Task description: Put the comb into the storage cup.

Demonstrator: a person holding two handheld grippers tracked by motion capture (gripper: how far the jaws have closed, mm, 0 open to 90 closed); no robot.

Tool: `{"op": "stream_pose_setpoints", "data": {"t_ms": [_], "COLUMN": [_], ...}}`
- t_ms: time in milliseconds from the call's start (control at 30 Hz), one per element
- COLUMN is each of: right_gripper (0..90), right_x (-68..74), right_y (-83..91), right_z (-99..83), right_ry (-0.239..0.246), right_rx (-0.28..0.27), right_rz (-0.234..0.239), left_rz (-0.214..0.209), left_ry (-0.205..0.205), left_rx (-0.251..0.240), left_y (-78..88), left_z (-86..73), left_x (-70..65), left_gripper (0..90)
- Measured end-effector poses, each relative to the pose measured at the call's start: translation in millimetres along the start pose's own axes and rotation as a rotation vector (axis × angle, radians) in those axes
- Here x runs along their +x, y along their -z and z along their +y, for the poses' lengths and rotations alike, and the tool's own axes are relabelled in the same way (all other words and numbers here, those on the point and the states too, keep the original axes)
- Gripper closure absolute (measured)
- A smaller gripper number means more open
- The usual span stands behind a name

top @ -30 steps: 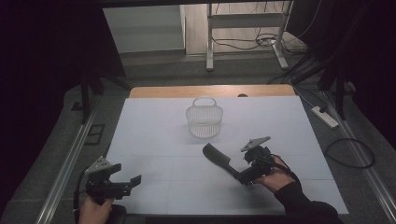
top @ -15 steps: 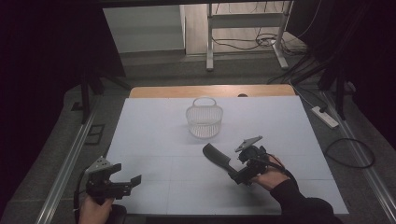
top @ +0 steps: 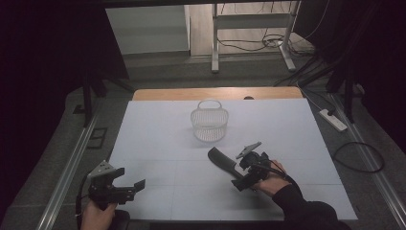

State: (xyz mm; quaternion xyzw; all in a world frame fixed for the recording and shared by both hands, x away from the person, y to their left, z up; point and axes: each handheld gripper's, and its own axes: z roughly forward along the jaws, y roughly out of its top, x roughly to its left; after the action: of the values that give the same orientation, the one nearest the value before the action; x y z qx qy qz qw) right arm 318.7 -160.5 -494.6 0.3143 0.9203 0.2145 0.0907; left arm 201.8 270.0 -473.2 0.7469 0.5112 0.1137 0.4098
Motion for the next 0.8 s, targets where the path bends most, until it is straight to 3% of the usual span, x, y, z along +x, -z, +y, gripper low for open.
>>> {"op": "stream_pose_setpoints", "data": {"t_ms": [500,800], "right_gripper": [0.0,0.0], "right_x": [-0.1,-0.1], "right_y": [-22.8,-23.1], "right_z": [-4.7,-5.2], "right_ry": [0.024,0.011], "right_rx": [0.071,0.071], "right_rz": [-0.003,-0.003], "left_rz": [-0.001,0.000], "left_ry": [-0.002,-0.006], "left_rx": [0.000,0.001], "left_y": [-0.1,-0.3], "left_z": [0.1,0.2], "left_x": [-0.2,-0.5], "left_gripper": [3.2,3.2]}}
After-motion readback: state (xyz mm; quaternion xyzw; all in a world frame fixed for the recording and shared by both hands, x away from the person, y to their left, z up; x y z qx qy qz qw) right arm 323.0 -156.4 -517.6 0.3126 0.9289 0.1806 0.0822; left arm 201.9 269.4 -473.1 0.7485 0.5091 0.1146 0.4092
